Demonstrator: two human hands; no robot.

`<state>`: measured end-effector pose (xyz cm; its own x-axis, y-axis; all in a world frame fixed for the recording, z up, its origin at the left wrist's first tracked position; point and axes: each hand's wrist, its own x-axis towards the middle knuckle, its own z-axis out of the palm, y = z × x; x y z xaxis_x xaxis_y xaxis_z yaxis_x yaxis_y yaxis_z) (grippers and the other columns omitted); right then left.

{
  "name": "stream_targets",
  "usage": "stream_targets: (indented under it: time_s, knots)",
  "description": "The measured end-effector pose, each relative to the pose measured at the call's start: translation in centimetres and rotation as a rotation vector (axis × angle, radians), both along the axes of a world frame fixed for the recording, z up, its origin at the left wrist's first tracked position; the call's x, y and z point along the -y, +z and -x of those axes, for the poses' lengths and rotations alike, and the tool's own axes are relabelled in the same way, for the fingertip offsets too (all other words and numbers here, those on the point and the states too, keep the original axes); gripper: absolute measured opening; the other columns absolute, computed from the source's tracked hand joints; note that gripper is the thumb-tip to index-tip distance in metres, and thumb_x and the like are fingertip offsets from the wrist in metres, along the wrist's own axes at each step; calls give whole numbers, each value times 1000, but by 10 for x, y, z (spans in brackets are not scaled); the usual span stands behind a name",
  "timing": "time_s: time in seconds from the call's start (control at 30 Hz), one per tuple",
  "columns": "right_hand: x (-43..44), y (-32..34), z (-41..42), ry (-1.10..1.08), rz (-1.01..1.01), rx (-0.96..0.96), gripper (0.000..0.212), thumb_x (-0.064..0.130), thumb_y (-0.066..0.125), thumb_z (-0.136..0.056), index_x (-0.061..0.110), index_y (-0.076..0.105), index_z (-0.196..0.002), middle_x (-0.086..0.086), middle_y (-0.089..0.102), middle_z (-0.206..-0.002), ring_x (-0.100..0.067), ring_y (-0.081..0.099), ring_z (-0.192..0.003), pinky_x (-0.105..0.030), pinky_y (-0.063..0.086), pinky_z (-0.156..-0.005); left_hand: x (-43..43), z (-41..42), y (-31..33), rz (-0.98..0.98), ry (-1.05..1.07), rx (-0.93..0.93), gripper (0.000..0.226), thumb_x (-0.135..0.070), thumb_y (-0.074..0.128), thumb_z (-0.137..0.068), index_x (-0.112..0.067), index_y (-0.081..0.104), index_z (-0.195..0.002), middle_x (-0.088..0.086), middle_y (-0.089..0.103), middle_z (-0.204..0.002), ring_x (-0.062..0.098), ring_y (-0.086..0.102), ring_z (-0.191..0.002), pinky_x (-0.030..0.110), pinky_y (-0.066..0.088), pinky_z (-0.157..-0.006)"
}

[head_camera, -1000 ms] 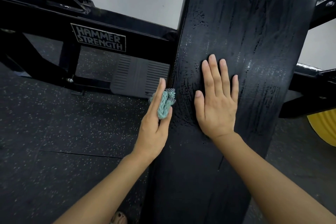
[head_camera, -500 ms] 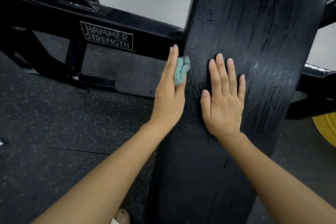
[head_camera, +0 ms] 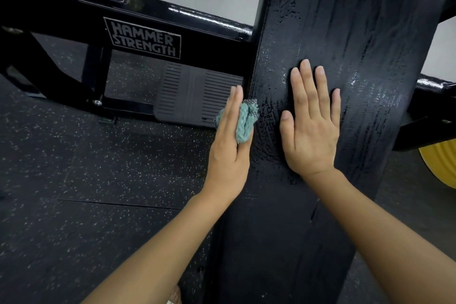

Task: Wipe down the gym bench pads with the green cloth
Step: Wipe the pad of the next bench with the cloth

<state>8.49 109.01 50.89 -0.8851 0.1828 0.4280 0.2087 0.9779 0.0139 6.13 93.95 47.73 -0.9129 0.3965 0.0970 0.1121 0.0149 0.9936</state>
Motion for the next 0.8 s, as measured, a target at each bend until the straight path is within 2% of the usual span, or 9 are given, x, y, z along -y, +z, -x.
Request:
stream_targets:
  time_s: [0.17, 0.3, 0.4, 0.5, 0.8]
  knots:
    - [1, 1, -1, -3, 18, 12, 59, 31, 27, -99, 17, 20, -155, -1, 18, -163, -20, 11, -151, -46, 6, -122, 19, -35, -13, 6, -23, 77, 65, -13, 43, -103, -46, 11, -149, -14, 14, -165, 1, 12, -151, 18, 15, -121]
    - [2, 3, -1, -14, 22, 39, 60, 29, 29, -98, 18, 18, -156, 0, 15, -163, -19, 8, -151, -46, 4, -122, 33, -54, -21, 26, -64, 126, 61, -27, 40, -100, -45, 11, -150, -16, 15, -164, -1, 14, -150, 17, 15, -121]
    - [5, 2, -2, -36, 38, 37, 58, 28, 28, -99, 19, 17, -156, 1, 14, -164, -19, 8, -151, -45, 5, -122, 34, -52, -21, 24, -82, 135, 64, -16, 42, -102, -44, 10, -150, -15, 14, -164, -3, 12, -149, 14, 14, -119]
    - [16, -4, -11, -78, 77, 19, 56, 28, 25, -101, 18, 17, -156, 1, 14, -164, -18, 7, -151, -45, 5, -122, 28, -49, -18, 16, -52, 144, 67, -9, 43, -103, -44, 11, -150, -16, 14, -164, -4, 13, -149, 16, 15, -120]
    - [47, -41, -72, -70, 117, 81, 56, 32, 23, -102, 17, 18, -155, 3, 11, -163, -19, 8, -151, -47, 7, -122, 7, -10, -4, 5, -6, 62, 61, -12, 41, -105, -26, 12, -157, -11, 15, -165, -4, 15, -148, 12, 14, -118]
